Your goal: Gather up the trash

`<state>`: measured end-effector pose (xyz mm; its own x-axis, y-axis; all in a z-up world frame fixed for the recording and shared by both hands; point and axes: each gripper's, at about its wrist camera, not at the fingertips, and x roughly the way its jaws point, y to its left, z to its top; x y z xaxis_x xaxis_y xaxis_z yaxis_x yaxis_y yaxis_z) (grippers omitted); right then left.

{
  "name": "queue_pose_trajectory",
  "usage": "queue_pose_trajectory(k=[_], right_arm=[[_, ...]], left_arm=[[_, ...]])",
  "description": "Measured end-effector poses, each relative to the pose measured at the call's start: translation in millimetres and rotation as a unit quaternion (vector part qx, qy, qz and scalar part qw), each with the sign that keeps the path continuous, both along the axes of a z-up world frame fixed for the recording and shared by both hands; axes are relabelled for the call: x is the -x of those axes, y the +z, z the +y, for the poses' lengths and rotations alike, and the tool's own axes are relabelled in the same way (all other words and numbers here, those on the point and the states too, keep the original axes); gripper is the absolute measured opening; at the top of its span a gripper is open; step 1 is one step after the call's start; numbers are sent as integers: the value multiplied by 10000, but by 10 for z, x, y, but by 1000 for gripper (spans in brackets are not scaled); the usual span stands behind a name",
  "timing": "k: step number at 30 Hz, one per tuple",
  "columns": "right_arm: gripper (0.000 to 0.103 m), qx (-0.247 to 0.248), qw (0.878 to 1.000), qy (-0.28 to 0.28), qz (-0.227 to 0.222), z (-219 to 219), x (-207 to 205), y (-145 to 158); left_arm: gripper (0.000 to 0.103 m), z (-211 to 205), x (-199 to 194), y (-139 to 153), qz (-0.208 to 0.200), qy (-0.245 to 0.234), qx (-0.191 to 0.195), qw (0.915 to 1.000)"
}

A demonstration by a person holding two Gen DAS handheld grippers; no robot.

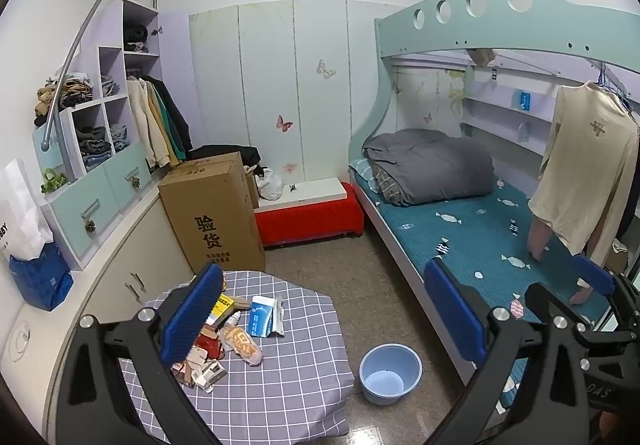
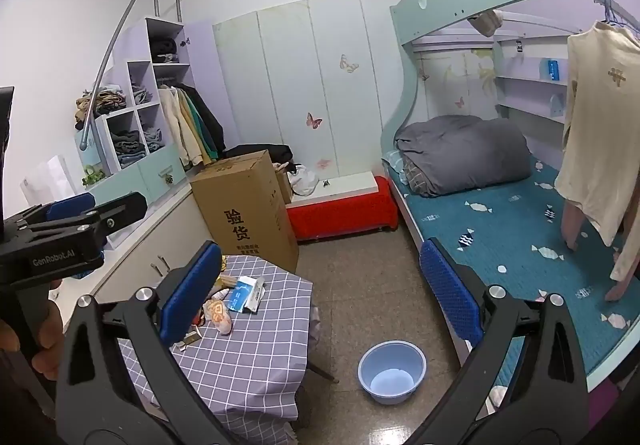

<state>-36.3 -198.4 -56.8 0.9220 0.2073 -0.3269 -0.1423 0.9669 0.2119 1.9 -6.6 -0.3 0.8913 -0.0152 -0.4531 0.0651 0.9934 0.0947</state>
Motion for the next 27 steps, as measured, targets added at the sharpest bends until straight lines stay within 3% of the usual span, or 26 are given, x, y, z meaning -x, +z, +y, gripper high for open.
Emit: queue_pose_trajectory(k=[27], right_arm=[[97, -7, 9998, -165, 106, 125, 76, 35]], left_arm=[[99, 92, 39, -11, -59, -190, 33, 9998]])
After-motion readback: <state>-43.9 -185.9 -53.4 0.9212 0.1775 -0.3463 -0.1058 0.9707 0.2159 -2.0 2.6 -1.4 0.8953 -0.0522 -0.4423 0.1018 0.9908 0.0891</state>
